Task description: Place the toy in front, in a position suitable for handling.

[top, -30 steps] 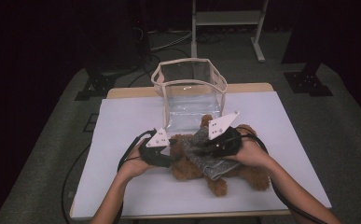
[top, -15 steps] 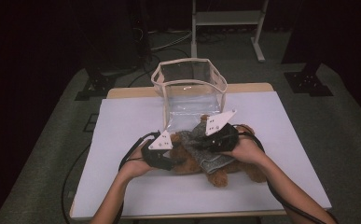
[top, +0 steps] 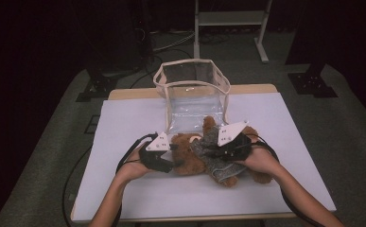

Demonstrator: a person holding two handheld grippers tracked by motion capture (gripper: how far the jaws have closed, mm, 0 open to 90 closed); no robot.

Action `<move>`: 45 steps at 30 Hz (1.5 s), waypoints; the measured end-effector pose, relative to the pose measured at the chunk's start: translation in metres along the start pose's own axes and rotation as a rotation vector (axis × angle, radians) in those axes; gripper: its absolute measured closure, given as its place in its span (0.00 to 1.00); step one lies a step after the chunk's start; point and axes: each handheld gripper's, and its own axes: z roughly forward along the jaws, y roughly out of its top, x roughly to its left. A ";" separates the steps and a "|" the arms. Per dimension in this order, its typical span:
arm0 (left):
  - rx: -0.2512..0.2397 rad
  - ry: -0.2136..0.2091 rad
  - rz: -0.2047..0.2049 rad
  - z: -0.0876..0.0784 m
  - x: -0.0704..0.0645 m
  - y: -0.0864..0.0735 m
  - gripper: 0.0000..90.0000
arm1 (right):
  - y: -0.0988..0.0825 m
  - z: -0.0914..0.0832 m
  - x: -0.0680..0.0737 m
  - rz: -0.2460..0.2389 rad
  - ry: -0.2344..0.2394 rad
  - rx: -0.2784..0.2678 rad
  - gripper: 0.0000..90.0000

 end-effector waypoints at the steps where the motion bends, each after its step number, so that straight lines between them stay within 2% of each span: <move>1: -0.002 0.005 0.002 0.002 -0.001 0.001 0.46 | 0.003 0.001 0.002 -0.013 0.001 -0.004 0.90; 4: -0.004 0.009 0.013 0.004 -0.001 0.003 0.46 | 0.017 0.008 0.007 -0.037 0.012 -0.026 0.90; 6: -0.023 0.007 0.007 0.004 -0.001 0.004 0.46 | 0.023 0.014 0.009 -0.050 0.025 -0.039 0.89; 9: -0.011 0.006 0.013 0.003 -0.001 0.003 0.46 | 0.028 0.025 0.014 -0.068 0.046 -0.042 0.89; 14: 0.009 0.001 0.014 -0.002 0.000 0.000 0.45 | 0.018 0.020 0.011 -0.063 0.043 -0.017 0.90; 18: 0.017 -0.005 -0.004 -0.002 0.003 -0.006 0.45 | 0.001 0.011 0.007 -0.021 0.021 -0.001 0.90; 20: 0.006 -0.010 -0.015 0.000 0.003 -0.006 0.45 | -0.001 0.010 0.006 -0.015 0.020 -0.009 0.90; 25: -0.004 -0.020 -0.015 0.003 0.003 -0.006 0.45 | 0.016 0.014 0.011 -0.048 0.028 -0.025 0.90; 28: -0.003 -0.025 -0.018 0.003 0.003 -0.007 0.45 | 0.029 0.026 0.015 -0.068 0.039 -0.038 0.90; 32: 0.007 -0.026 -0.004 -0.001 0.003 -0.008 0.45 | 0.035 0.039 0.019 -0.079 0.060 -0.032 0.90; 35: 0.006 -0.017 -0.007 -0.006 0.005 -0.011 0.45 | 0.032 0.037 0.018 -0.074 0.065 -0.025 0.90; 39: 0.006 -0.026 -0.020 -0.004 0.008 -0.015 0.45 | 0.025 0.025 0.011 -0.056 0.044 -0.026 0.90; 42: 0.006 -0.036 -0.025 -0.001 0.006 -0.015 0.45 | 0.030 0.021 0.011 -0.065 0.033 -0.028 0.90; 45: -0.004 -0.042 -0.029 -0.001 0.007 -0.014 0.45 | 0.040 0.026 0.011 -0.084 0.035 -0.019 0.90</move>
